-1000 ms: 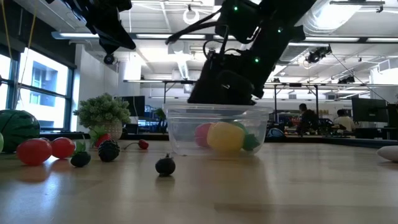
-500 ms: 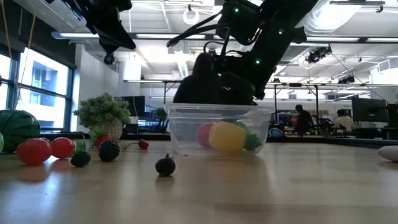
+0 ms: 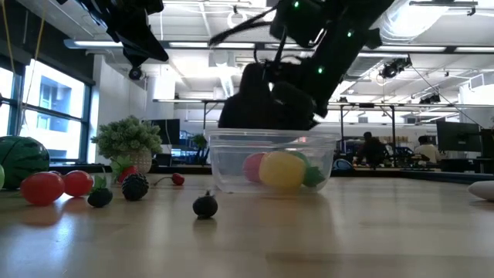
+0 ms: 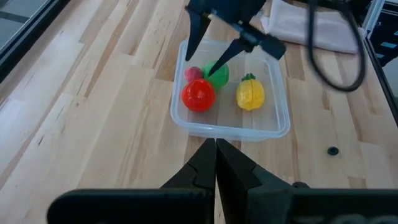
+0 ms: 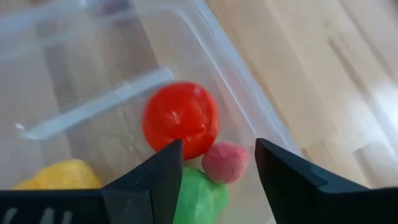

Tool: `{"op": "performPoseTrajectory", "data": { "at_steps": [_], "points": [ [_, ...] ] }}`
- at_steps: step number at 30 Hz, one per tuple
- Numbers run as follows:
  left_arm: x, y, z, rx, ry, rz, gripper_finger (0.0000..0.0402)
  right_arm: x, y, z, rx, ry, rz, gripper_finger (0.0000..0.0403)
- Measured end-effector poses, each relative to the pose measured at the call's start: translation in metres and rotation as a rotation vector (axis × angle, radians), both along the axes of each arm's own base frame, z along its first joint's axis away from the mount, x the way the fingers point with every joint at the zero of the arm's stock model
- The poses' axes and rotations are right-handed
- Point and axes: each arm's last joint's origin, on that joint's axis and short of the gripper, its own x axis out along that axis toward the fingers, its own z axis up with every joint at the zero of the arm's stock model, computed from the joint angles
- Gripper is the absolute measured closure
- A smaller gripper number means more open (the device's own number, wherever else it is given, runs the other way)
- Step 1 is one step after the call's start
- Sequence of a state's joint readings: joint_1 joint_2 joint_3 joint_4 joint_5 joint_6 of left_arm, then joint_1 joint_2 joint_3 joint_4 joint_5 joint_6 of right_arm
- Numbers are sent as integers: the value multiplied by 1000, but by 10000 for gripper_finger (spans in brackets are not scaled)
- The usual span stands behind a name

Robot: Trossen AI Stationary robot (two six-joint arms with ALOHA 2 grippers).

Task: Pick and placing Produce into tupperware
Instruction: Put the bottom blueberry into the transparent bin

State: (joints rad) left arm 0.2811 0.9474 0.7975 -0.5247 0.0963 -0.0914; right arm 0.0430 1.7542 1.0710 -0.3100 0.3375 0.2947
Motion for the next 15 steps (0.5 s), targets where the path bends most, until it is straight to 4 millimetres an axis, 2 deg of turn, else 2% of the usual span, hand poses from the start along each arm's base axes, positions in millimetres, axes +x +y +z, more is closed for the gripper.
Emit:
{"op": "performPoseTrajectory", "data": {
  "at_steps": [4,8,12,15],
  "points": [
    [0,0,0,0,0,0,401,-5,8,18,-38,-50,20,210],
    [0,0,0,0,0,0,401,-17,23,49,-111,-124,71,210],
    [0,0,0,0,0,0,401,-42,37,88,-175,-225,92,210],
    [0,0,0,0,0,0,401,-69,40,107,-201,-281,114,210]
  ]
}}
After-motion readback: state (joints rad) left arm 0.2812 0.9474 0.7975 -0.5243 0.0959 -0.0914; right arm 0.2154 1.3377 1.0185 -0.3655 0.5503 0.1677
